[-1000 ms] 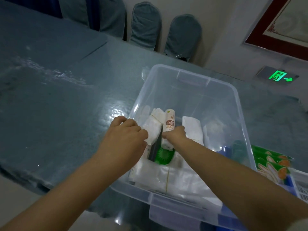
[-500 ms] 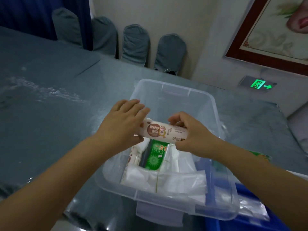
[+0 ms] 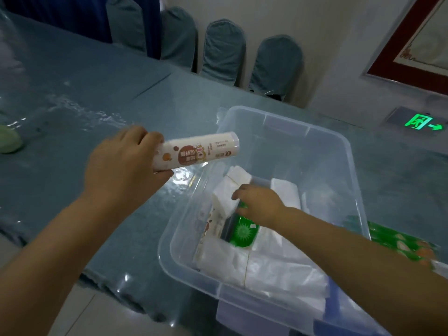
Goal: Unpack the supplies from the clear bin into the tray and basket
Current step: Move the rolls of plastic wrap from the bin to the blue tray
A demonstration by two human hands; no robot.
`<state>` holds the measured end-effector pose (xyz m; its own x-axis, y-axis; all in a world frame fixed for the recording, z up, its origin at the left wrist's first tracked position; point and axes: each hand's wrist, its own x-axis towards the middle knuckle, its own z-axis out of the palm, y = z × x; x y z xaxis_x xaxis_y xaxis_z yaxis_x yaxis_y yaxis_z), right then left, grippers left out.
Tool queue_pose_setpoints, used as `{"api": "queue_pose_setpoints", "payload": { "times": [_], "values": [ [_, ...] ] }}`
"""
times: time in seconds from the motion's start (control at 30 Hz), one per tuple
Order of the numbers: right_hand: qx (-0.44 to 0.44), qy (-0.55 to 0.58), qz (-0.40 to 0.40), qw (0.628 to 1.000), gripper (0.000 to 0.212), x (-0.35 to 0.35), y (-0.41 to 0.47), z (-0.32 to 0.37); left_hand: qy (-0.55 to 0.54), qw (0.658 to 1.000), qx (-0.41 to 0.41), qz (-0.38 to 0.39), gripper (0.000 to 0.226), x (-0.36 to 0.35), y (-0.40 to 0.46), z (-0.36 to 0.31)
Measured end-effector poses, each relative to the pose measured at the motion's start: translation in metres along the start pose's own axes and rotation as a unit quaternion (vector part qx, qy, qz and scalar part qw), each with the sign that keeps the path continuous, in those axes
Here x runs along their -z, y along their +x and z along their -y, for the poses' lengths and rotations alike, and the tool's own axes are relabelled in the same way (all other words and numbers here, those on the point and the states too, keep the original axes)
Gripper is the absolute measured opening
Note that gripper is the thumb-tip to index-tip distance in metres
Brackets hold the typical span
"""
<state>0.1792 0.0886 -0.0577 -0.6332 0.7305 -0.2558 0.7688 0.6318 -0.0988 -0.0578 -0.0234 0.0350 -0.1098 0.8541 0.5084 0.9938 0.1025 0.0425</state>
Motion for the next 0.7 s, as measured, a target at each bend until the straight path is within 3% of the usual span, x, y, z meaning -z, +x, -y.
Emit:
{"api": "queue_pose_setpoints", "payload": {
  "times": [0.07,0.13,0.2,0.27,0.33,0.4,0.5,0.57,0.6,0.7],
  "values": [
    [0.010,-0.057,-0.034,0.998,0.054,-0.019,0.017,0.014,-0.005,1.000,0.023,-0.010,0.052,-0.005,-0.007,0.006],
    [-0.006,-0.038,-0.061,0.997,0.058,-0.033,0.029,0.027,-0.007,0.999,0.036,-0.015,0.053,-0.009,-0.012,0.009],
    [-0.038,-0.012,-0.070,0.997,0.046,-0.041,0.037,0.031,-0.007,0.999,0.039,-0.014,0.053,-0.012,-0.014,0.012],
    [-0.032,-0.057,-0.079,0.995,0.033,-0.041,0.042,0.028,-0.005,0.999,0.036,-0.011,0.052,-0.014,-0.014,0.013],
    [0.012,-0.124,-0.078,0.989,0.036,-0.035,0.042,0.017,-0.007,0.999,0.033,-0.009,0.051,-0.016,-0.013,0.013],
    [0.060,-0.199,-0.048,0.977,0.040,-0.030,0.039,0.004,-0.012,0.999,0.031,-0.007,0.051,-0.018,-0.011,0.013],
    [0.061,-0.293,0.065,0.952,0.047,-0.027,0.030,-0.006,-0.020,0.999,0.032,0.005,0.053,-0.021,-0.007,0.008],
    [0.034,-0.245,0.113,0.962,0.057,-0.034,0.024,-0.003,-0.024,0.999,0.029,0.014,0.054,-0.024,-0.004,0.005],
    [0.020,-0.170,0.096,0.981,0.060,-0.037,0.023,0.001,-0.026,0.999,0.027,0.018,0.054,-0.025,-0.003,0.004],
    [-0.027,0.016,-0.045,0.999,0.047,-0.042,0.034,0.018,-0.031,0.999,0.024,0.029,0.055,-0.029,0.001,0.002]
  ]
}}
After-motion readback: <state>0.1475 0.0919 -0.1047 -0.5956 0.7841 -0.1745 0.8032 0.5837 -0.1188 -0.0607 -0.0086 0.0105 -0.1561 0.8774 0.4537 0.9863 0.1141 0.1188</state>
